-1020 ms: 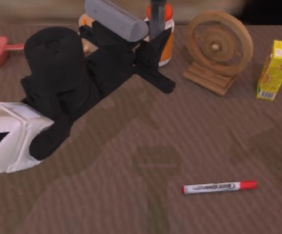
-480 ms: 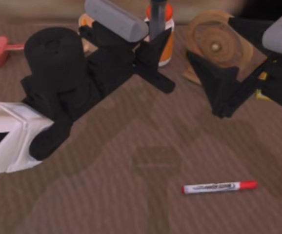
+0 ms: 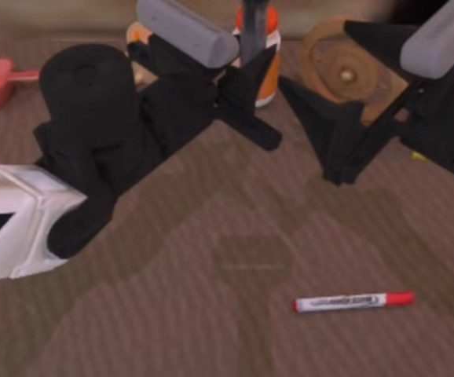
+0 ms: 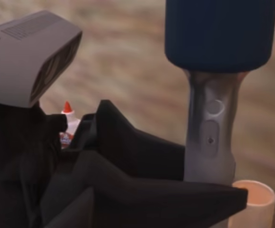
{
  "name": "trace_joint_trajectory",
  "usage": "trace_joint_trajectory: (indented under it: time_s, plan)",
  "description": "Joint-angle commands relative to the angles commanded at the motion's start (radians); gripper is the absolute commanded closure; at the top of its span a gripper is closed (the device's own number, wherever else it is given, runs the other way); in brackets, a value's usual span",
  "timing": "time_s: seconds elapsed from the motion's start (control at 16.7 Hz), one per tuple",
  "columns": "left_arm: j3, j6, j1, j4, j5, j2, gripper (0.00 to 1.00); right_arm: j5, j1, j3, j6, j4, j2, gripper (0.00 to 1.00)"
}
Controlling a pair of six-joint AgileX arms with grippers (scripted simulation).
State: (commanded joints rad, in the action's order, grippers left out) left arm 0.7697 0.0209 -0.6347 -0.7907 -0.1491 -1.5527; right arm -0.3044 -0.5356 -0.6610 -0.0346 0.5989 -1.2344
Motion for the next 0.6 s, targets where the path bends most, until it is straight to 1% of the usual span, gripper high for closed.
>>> trace_joint_trajectory:
  time_s: [0.18,0.48,0.6]
  plan:
    - [0.000,0.000,0.000,0.000,0.000,0.000,1.00,0.017,-0.021,-0.069,0.000,0.013,-0.072,0.00]
    - [0.000,0.000,0.000,0.000,0.000,0.000,1.00,0.071,-0.071,-0.271,0.001,0.043,-0.319,0.00]
    - [0.000,0.000,0.000,0.000,0.000,0.000,1.00,0.086,-0.086,-0.325,0.001,0.049,-0.375,0.00]
